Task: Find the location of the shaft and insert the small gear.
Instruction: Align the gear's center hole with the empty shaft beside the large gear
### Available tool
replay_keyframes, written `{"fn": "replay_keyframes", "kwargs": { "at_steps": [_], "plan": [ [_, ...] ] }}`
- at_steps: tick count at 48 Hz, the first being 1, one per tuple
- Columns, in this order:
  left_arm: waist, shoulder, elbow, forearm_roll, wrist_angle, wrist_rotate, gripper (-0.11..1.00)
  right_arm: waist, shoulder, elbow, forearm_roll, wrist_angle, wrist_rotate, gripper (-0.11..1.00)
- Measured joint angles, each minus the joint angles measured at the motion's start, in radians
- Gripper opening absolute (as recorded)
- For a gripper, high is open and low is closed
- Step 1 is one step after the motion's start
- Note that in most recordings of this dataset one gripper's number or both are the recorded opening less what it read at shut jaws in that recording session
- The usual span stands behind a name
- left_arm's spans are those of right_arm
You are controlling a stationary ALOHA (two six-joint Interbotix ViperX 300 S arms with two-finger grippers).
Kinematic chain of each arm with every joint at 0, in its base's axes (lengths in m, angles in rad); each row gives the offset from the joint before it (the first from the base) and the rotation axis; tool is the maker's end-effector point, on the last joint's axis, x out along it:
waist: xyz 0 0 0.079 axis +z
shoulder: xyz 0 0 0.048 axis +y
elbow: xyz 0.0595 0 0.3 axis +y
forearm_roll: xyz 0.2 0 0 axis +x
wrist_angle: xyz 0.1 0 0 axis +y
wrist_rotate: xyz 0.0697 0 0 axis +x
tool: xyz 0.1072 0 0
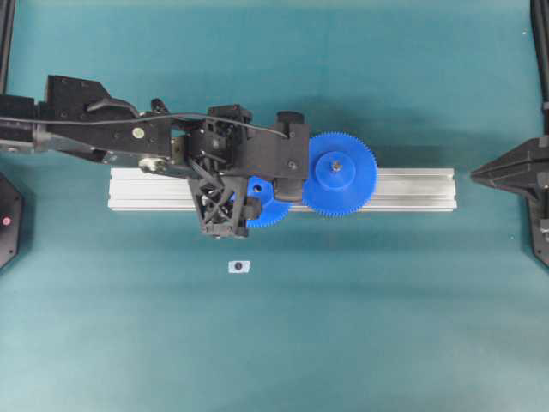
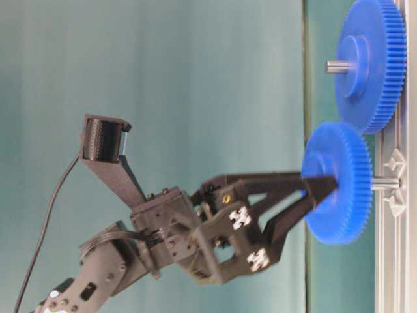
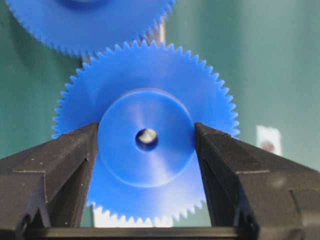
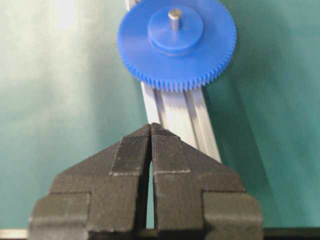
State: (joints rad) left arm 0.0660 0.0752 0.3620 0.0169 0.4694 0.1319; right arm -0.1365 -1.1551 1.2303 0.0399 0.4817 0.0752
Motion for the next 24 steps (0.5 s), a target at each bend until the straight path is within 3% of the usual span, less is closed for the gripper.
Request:
{"fn": "replay_keyframes", "kwargs": {
  "at_steps": [24],
  "plan": [
    [0.0, 0.002, 0.009, 0.002, 0.049, -0.005, 0.64, -0.005, 0.0, -0.005, 0.0, 0.034, -0.002, 0.02]
  ]
}}
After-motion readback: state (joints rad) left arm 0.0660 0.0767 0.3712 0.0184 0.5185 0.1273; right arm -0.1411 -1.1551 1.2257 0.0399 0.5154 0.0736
